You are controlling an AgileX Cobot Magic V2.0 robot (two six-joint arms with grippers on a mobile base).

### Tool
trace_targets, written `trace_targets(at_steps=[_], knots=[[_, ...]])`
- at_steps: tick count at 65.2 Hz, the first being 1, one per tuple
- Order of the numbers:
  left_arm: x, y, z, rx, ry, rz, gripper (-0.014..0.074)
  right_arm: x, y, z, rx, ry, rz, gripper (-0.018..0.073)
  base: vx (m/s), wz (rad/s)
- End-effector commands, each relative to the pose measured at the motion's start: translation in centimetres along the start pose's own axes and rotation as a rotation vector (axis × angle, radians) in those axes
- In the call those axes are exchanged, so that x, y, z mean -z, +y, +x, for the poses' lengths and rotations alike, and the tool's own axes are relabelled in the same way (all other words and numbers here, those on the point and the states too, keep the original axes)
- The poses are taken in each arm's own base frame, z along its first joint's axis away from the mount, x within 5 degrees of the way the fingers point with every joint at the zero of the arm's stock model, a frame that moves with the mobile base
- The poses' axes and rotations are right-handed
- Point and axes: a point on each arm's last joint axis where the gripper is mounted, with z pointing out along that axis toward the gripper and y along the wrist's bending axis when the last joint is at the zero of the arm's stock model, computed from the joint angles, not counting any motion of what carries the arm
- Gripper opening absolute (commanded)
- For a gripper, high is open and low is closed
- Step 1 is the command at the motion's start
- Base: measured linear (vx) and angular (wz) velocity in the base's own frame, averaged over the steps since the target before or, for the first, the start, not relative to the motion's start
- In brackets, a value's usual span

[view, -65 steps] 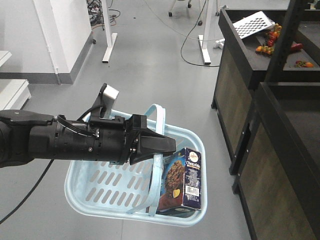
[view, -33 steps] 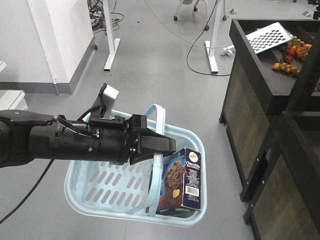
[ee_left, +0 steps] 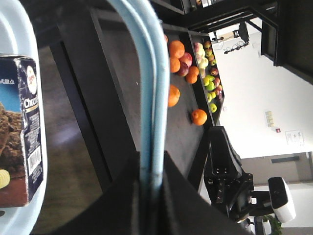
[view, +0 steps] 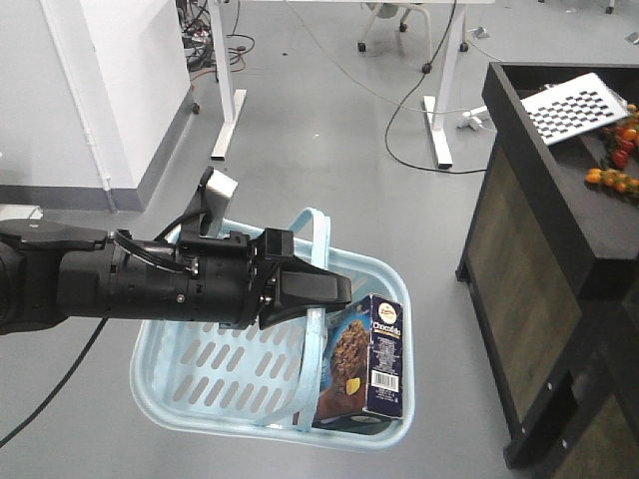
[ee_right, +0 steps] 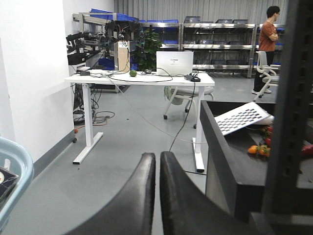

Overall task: Left arm holds basket, right arm returns cookies
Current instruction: 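Keep holding the basket with the left gripper while turning along the aisle, then drive up to the snack shelf holding the basket in the left gripper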

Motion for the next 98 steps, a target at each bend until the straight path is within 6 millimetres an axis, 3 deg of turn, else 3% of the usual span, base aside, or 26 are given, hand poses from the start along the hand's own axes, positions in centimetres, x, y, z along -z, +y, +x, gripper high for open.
trace_targets(at_steps=[1, 33, 98], knots=[[0.86, -3.24, -0.51, -0.008, -0.054, 0.148, -0.0006, 0.08, 0.1, -0.18, 0.01, -0.071, -0.009, -0.0011, 0.33, 0.09], [0.86, -3.24, -0.51, -0.008, -0.054, 0.148, -0.0006, 0.08, 0.1, -0.18, 0.01, -0.071, -0.009, -0.0011, 0.31, 0.23], [0.86, -3.23, -0.52, -0.008, -0.054, 0.147, -0.0006, 0.08, 0.1, -0.18, 0.01, -0.071, -0.009, -0.0011, 0.25, 0.6]])
